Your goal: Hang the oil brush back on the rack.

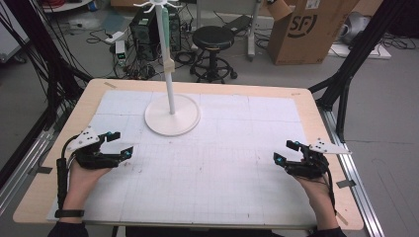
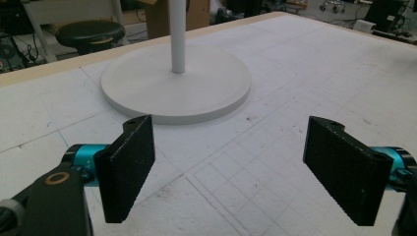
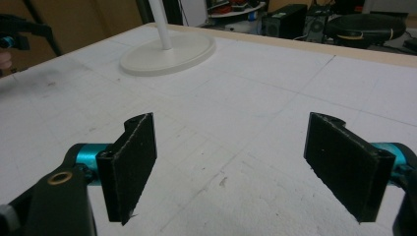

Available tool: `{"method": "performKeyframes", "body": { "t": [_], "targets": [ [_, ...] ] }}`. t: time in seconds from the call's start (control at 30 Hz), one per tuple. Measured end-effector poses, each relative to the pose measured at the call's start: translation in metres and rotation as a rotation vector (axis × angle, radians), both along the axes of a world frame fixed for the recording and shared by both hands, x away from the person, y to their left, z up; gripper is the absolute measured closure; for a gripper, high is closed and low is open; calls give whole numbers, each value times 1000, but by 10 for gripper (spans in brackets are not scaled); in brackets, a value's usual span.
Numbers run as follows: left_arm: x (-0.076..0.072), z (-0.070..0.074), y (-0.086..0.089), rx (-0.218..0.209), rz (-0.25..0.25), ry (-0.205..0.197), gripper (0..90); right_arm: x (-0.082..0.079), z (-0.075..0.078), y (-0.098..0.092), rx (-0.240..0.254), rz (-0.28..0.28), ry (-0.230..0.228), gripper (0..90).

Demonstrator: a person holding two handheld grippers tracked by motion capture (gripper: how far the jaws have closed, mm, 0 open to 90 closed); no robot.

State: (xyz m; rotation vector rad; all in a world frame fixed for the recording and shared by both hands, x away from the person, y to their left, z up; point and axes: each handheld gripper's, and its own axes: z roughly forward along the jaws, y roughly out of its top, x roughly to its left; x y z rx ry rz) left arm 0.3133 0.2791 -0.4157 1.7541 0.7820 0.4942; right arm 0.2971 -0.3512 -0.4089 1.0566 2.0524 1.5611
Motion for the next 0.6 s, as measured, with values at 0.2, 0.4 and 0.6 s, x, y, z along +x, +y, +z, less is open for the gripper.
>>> {"method": "performKeyframes", "body": {
  "t": [0.2, 0.4, 0.6],
  "targets": [
    [0, 0, -1, -3, -3, 1, 205, 0, -1, 0, -5, -3, 4, 193],
    [-1, 0, -1, -5, -5, 0, 205, 1, -3, -1, -5, -8, 7, 187],
    [-1, 0, -1, -5, -6, 0, 205, 2, -3, -1, -8, -11, 8, 181]
  ]
}}
